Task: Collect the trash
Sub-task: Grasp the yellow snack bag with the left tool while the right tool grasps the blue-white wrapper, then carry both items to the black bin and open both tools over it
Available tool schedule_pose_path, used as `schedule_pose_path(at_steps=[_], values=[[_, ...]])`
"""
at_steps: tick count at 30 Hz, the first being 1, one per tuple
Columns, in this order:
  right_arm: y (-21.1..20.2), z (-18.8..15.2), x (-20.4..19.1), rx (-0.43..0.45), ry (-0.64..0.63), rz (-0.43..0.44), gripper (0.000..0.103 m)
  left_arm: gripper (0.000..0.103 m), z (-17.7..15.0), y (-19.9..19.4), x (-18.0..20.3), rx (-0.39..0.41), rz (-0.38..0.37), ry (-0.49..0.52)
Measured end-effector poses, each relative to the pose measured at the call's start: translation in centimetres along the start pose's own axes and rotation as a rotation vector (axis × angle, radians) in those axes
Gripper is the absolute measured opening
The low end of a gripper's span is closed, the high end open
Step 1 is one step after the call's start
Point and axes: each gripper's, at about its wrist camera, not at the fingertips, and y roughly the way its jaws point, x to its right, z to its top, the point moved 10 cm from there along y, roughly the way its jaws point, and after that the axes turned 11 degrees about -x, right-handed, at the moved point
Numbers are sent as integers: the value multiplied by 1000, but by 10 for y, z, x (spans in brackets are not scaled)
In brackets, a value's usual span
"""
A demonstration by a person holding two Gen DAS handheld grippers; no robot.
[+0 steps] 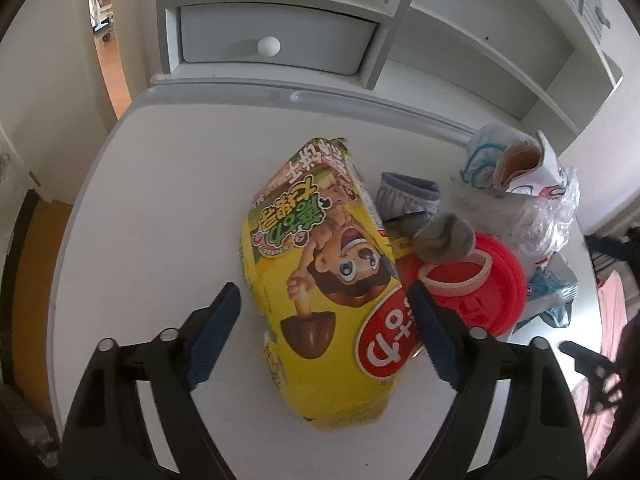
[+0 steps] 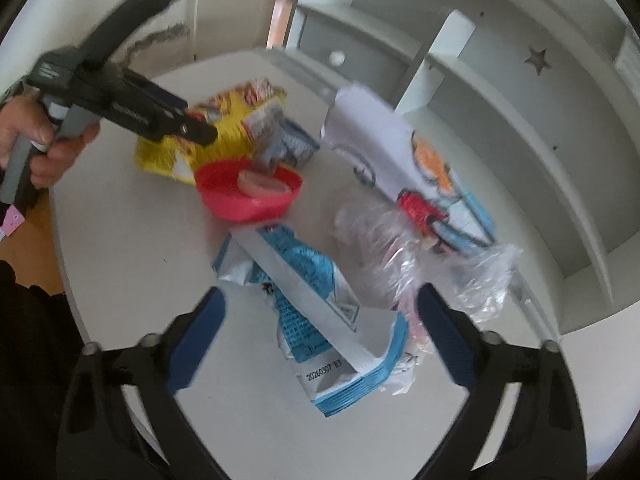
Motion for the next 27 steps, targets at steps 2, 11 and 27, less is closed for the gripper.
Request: schedule_pose_path(at_steps=[2, 11, 27], values=[[10, -1, 1, -25, -11, -13, 72, 66, -4, -2, 1, 4, -11, 5], [5, -10, -18, -17, -96, -51, 28, 60, -14, -40, 4, 71, 16, 42], [-120, -177, 112, 226, 641, -22, 27, 60, 0, -89, 185, 206, -86, 327]])
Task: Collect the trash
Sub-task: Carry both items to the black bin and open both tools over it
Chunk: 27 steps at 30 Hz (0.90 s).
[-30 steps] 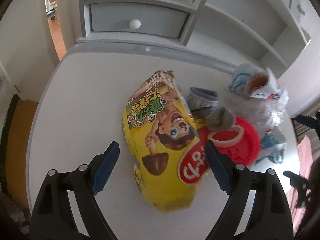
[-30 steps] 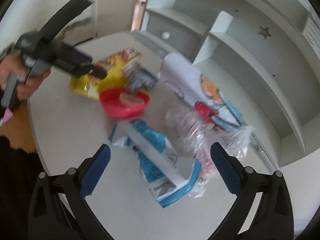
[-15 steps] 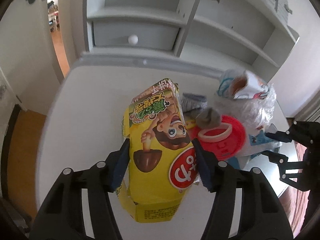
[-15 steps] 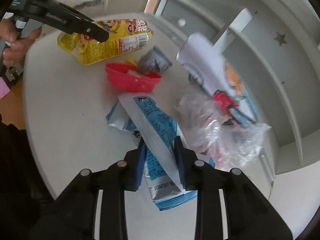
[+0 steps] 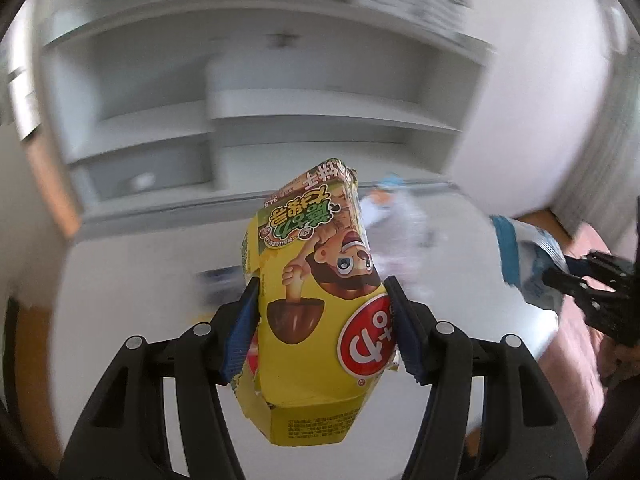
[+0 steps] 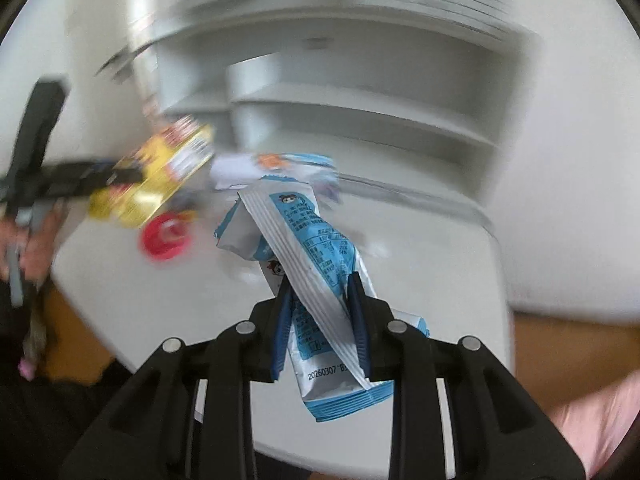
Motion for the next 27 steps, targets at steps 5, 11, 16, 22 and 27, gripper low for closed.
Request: schedule_pose_path(at_steps=[5, 11, 16, 22, 27], values=[[-33, -77, 107, 35, 349, -27, 27, 60, 19, 18, 109, 23, -73, 149], [-37, -176, 201, 11, 660, -61, 27, 60, 19, 45, 234, -8, -170, 297], [-26, -266, 260, -52, 864, -90, 28, 60, -11, 75, 331, -68, -274, 434], [11, -372, 304, -177, 1057, -109, 27, 60, -87, 133, 442, -208, -423, 622], [60, -422, 317, -268, 1167, -87, 27, 60, -156, 197, 485, -341, -447, 735]])
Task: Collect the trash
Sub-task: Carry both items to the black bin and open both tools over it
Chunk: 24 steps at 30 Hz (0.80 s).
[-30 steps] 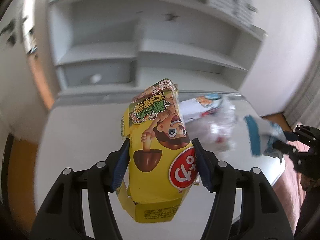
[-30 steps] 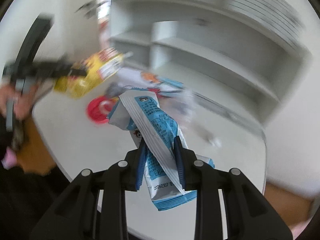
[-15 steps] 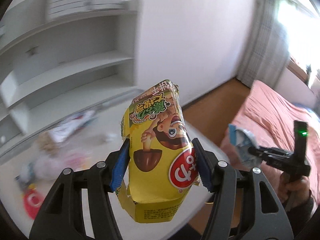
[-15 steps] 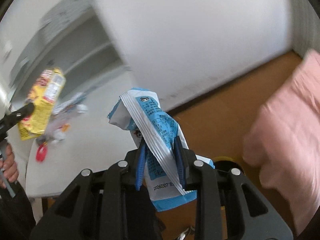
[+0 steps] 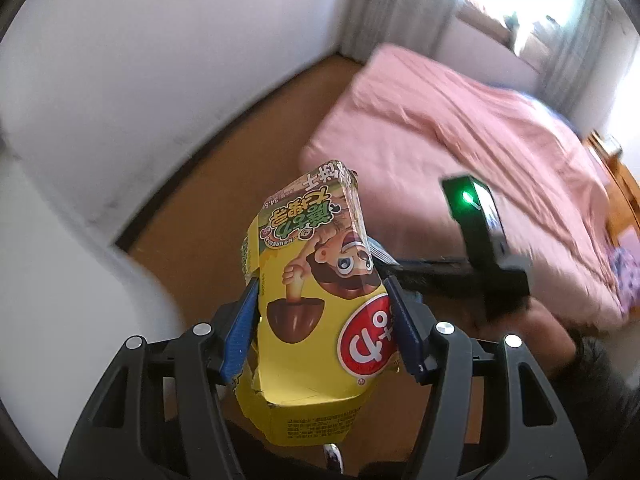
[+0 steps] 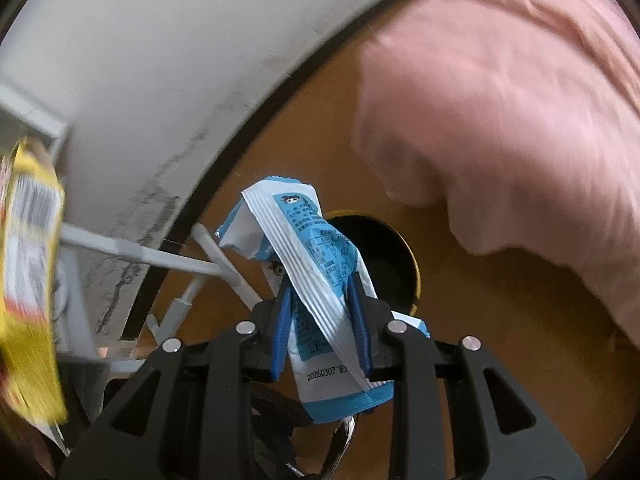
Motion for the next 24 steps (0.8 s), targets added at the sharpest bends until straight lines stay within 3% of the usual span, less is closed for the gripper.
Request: schedule_pose_path(at_steps=[8, 11, 15, 16, 17, 19, 24], values=[[86, 3, 42, -148, 106, 10, 28, 60, -26, 115, -18, -185, 34, -45], [106, 5, 44, -184, 117, 11, 28, 60, -31, 131, -36, -212, 64, -63], [121, 8, 39, -211, 125, 27, 31, 60, -24, 152, -47, -234, 49, -98], [120, 9, 37, -213, 129, 33, 37, 60, -22, 155, -48, -238, 48, -103], [121, 10, 37, -213, 131, 37, 52, 61, -22, 158, -50, -241, 45, -108], [118, 13, 36, -198, 131, 29, 63, 61, -22, 163, -51, -254, 39, -116], [94, 8, 40, -174, 164, 56, 65, 62, -16, 172, -48, -275, 33, -106]])
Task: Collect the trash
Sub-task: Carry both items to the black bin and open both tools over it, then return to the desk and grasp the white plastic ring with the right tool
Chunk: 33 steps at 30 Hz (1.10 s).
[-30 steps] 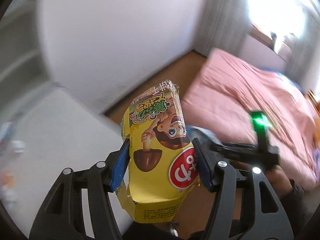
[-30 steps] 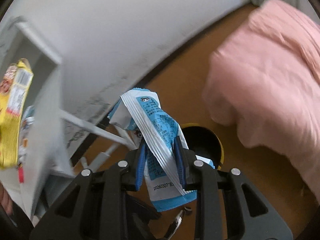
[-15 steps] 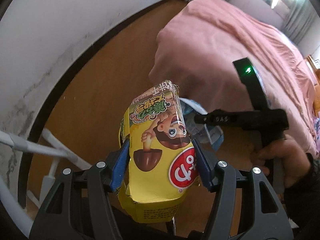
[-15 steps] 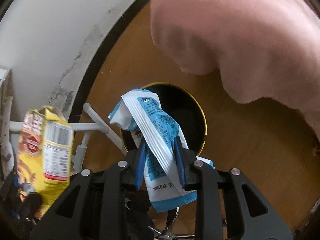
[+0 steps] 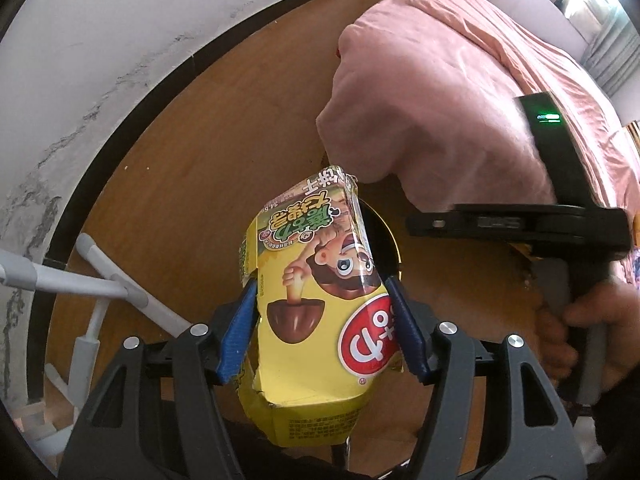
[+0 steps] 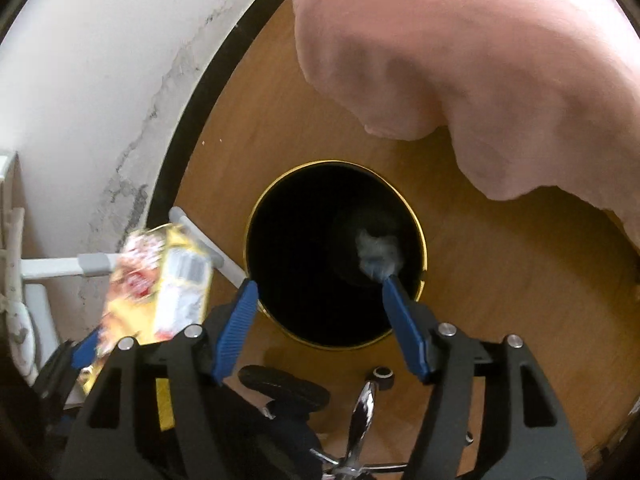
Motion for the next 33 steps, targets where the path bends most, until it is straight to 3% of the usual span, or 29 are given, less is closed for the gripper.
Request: schedule_pose_path(at_steps=[3, 6, 10, 15, 20, 22, 26, 29, 33], values=[[-26, -8, 6, 53, 14, 13, 71, 64, 8, 6, 6, 2, -18, -3], [-54, -17, 11, 125, 22, 17, 75, 77, 13, 12, 10, -8, -8, 10], [-85, -30, 8, 193, 5, 17, 75, 77, 13, -4, 24, 19, -5, 38], [-136, -44, -22, 302, -75, -17, 75, 83, -4, -80, 52, 131, 6, 138], [-196, -67, -100, 416, -271, -72, 78, 91, -42, -188, 50, 284, -26, 156], [-211, -82, -148, 454, -380, -90, 79, 91, -65, -229, 28, 330, 38, 100], [-213, -118, -244, 462, -563, -40, 80, 92, -118, -300, -24, 430, 35, -16], [-197, -155, -323, 432, -730, 11, 80, 92, -171, -339, -96, 489, 164, -164], [-155, -217, -428, 340, -972, 62, 80, 92, -259, -368, -199, 497, 320, -419]])
